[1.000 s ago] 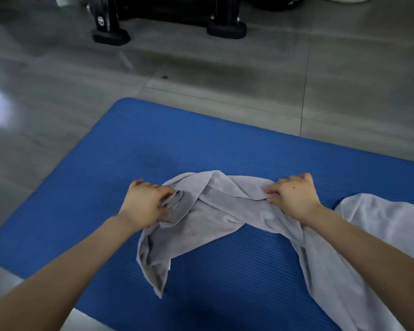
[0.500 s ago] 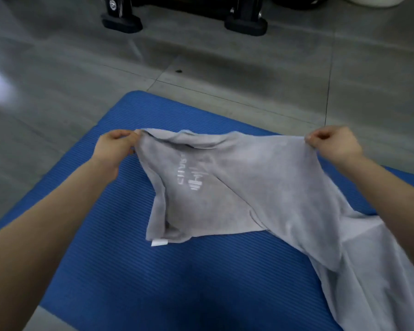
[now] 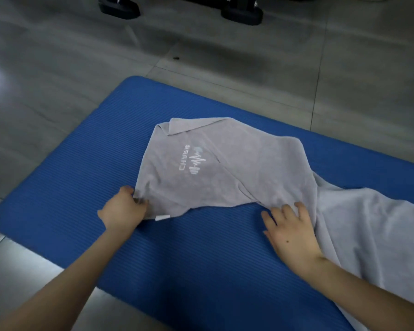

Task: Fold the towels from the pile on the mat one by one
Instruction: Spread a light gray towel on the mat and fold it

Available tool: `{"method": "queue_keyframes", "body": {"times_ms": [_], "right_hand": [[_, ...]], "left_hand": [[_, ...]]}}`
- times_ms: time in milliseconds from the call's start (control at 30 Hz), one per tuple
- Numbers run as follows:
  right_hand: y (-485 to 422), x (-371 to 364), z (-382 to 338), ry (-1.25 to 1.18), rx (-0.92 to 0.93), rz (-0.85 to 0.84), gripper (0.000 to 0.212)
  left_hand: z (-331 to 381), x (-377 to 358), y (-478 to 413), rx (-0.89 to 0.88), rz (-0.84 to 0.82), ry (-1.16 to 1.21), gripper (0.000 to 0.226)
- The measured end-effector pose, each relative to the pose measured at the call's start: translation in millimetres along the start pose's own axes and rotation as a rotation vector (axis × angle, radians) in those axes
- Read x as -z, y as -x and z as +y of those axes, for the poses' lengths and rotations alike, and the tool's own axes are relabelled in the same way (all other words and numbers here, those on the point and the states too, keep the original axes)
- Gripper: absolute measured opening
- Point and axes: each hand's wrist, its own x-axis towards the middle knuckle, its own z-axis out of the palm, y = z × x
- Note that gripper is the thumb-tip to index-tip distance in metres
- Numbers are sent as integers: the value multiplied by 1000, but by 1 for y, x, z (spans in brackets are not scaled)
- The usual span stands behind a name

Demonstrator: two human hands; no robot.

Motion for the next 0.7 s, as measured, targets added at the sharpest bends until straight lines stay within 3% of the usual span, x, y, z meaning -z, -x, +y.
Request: {"method": "queue_keyframes", "body": {"times_ms": [67, 167, 233, 300, 367, 467, 533, 600, 700], "right_hand": [[16, -7, 7, 60, -111, -111, 54], [30, -7, 21, 91, -165, -128, 50], [32, -1, 30, 59, -137, -86, 42], [27, 2, 41, -34, -104, -46, 40], [22, 9, 53, -175, -127, -7, 43], [6, 33, 76, -584, -365, -29, 27], [-2, 46, 90, -680, -501, -170, 25], [-6, 48, 94, -466, -456, -286, 30], [-4, 37, 68, -152, -294, -169, 25]], "left_hand": [[-7, 2, 0, 11, -54, 46, 21], [-10, 7, 5, -44, -91, 208, 30], [-5, 17, 9, 61, -165, 596, 23], [1, 30, 11, 287, -293, 1055, 15], [1, 44, 6, 392, -331, 1280, 13], [0, 66, -8, 449, -295, 1386, 10], [-2, 76, -17, 494, -249, 1386, 10], [-5, 77, -23, 526, -193, 1318, 13], [-12, 71, -30, 478, -57, 1181, 12]]}}
